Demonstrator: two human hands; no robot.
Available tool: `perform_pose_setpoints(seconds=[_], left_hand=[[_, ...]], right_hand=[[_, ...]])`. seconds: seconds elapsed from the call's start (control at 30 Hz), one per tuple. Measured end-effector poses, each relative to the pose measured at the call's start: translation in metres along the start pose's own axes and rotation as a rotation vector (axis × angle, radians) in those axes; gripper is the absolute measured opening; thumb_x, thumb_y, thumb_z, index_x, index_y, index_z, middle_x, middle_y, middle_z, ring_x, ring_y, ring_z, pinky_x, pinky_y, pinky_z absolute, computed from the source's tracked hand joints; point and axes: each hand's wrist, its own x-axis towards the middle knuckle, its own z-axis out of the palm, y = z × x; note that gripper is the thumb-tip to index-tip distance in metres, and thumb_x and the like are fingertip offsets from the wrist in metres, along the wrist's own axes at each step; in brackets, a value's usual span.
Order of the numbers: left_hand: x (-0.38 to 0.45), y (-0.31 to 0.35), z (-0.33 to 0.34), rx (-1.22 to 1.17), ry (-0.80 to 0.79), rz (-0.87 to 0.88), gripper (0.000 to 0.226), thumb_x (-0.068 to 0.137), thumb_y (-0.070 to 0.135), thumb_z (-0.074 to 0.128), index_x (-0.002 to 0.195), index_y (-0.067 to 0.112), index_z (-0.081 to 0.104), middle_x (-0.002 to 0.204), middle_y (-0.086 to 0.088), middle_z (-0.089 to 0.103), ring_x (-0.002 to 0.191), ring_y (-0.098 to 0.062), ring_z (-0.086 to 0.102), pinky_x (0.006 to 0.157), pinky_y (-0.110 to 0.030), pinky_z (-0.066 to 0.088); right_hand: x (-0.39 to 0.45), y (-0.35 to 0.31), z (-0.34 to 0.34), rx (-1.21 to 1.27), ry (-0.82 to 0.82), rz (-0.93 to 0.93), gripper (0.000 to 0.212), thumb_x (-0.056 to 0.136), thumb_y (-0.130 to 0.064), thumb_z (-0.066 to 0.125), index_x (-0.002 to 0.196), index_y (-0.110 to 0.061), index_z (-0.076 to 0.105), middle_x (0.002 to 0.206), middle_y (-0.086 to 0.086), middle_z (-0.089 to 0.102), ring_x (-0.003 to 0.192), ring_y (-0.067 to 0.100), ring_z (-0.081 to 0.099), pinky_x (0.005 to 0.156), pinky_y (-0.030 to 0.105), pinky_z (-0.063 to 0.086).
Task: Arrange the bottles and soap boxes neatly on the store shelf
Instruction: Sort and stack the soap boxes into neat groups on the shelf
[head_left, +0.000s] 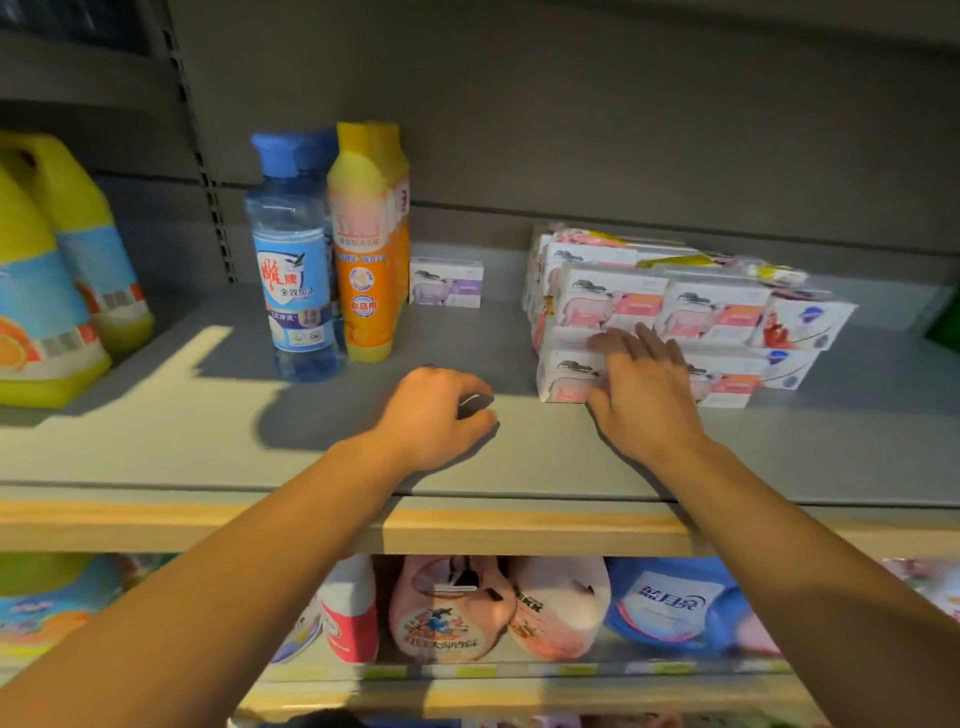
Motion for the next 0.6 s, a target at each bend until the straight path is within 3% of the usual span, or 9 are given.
perform_pose_setpoints(seconds=[0.13,0.23,0.33,0.4,0.5,0.6], left_hand=[[0.001,0.001,0.0,-0.046,0.023,-0.031,0.04,0.092,0.039,0.06,0.126,0.019,0.064,0.121,0.0,0.068,0.108,-0.019,0.061,0.093,-0.032,0.05],[0.001,-0.002,-0.004,-0.313,0.122,-0.119,0.047,0.09,0.037,0.065,0.133,0.018,0.059,0.124,0.002,0.065,0.105,-0.013,0.062,0.088,-0.026,0.052],[0.003,-0.001,-0.007,-0.612,0.19,-0.134,0.038,0.091,0.019,0.067,0.127,0.008,0.06,0.119,-0.004,0.067,0.101,-0.012,0.065,0.078,-0.01,0.051],[0.003,-0.002,-0.009,-0.713,0.2,-0.124,0.029,0.09,0.009,0.066,0.118,0.008,0.061,0.114,-0.006,0.069,0.092,-0.009,0.068,0.077,-0.017,0.056],[0.003,-0.014,-0.013,-0.759,0.187,-0.196,0.028,0.09,0.017,0.067,0.117,0.01,0.062,0.107,-0.006,0.073,0.089,-0.016,0.073,0.076,-0.038,0.061],[0.003,-0.026,-0.014,-0.937,0.133,-0.263,0.028,0.091,0.023,0.067,0.117,0.012,0.064,0.098,-0.003,0.076,0.088,-0.019,0.074,0.065,-0.037,0.061]], right_hand=[[0.008,-0.005,-0.009,0.232,-0.041,0.01,0.048,0.084,-0.014,0.068,0.13,-0.017,0.051,0.129,0.011,0.051,0.121,0.033,0.045,0.108,0.045,0.035],[0.011,-0.014,-0.016,0.526,-0.153,0.017,0.049,0.078,-0.013,0.077,0.121,-0.023,0.057,0.124,0.003,0.052,0.115,0.021,0.051,0.101,0.038,0.044],[0.012,-0.035,-0.017,0.815,-0.123,0.054,0.044,0.071,-0.008,0.081,0.107,-0.028,0.063,0.11,-0.005,0.062,0.102,0.011,0.059,0.086,0.022,0.049],[0.012,-0.051,-0.016,1.022,-0.117,0.088,0.037,0.073,-0.006,0.081,0.1,-0.026,0.065,0.101,-0.007,0.066,0.092,0.008,0.063,0.077,0.019,0.052],[0.01,-0.07,-0.007,1.254,-0.134,0.144,0.028,0.079,-0.007,0.078,0.099,-0.023,0.067,0.096,0.0,0.07,0.08,0.004,0.068,0.063,0.019,0.054],[0.005,-0.076,0.003,1.248,-0.106,0.135,0.036,0.078,-0.016,0.08,0.109,-0.025,0.063,0.1,-0.003,0.068,0.08,-0.002,0.065,0.062,0.013,0.05]])
